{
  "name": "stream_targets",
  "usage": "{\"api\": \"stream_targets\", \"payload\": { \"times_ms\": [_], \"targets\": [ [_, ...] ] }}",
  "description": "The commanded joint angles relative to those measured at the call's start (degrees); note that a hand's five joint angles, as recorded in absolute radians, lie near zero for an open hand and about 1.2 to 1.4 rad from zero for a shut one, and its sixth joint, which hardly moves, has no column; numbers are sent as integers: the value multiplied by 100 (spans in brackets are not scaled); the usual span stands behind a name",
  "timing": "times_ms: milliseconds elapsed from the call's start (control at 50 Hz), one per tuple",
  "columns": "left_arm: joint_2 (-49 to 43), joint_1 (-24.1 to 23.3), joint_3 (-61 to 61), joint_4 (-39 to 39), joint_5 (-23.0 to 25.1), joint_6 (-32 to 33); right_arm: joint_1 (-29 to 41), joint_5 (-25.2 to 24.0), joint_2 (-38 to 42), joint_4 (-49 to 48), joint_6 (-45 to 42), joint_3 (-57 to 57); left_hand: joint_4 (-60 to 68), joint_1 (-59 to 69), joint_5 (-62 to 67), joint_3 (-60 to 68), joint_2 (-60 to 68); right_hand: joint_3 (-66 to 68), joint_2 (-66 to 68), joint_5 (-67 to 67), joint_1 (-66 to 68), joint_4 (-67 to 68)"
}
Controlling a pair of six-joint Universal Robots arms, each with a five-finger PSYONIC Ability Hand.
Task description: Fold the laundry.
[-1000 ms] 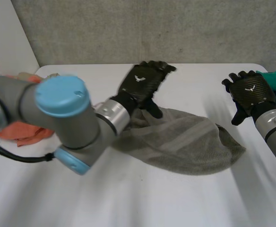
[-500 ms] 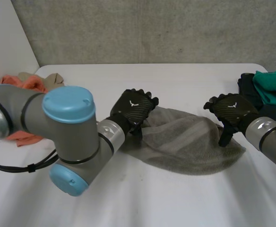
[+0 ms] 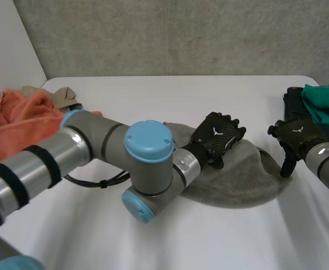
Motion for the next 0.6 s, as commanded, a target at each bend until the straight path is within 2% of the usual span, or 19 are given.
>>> {"api": "stream_targets", "payload": {
  "times_ms": [20, 120, 260, 360, 380, 400, 420, 600],
  "targets": [
    [-601, 9, 799, -283, -22, 12, -21, -93, -1, -3, -8, 66, 2578, 2532, 2582, 2601, 2605, -211, -271, -359, -220, -370],
    [-619, 9, 853, -318, -92, 29, -30, -93, -1, -11, -8, 22, 4883, 4837, 4887, 4906, 4909, -211, -271, -359, -220, -370],
    [-163, 80, 493, -239, -355, 73, -179, -102, -10, -11, 10, -31, 4934, 4888, 4938, 4957, 4960, -211, -271, -359, -220, -370],
    [128, 132, 238, -64, -339, 65, -258, -225, -54, -3, 54, -57, 4934, 4888, 4938, 4957, 4960, -211, -271, -359, -220, -370],
    [163, 167, 220, -20, -330, 64, -284, -243, -80, -3, 54, -57, 3937, 3891, 3941, 3960, 3963, -211, -271, -359, -220, -370],
    [189, 229, 185, 68, -330, 47, -302, -312, -124, -3, 63, -57, 563, 517, 567, 586, 590, -211, -271, -359, -220, -370],
    [181, 238, 184, 95, -321, 29, -320, -339, -142, 6, 63, -49, -487, -532, -483, -464, -460, -211, -271, -359, -220, -370],
    [-407, -8, 482, 104, 215, 3, -329, -392, -160, 6, 63, 22, -665, -711, -661, -643, -639, -211, -271, -359, -220, -370]
  ]
}}
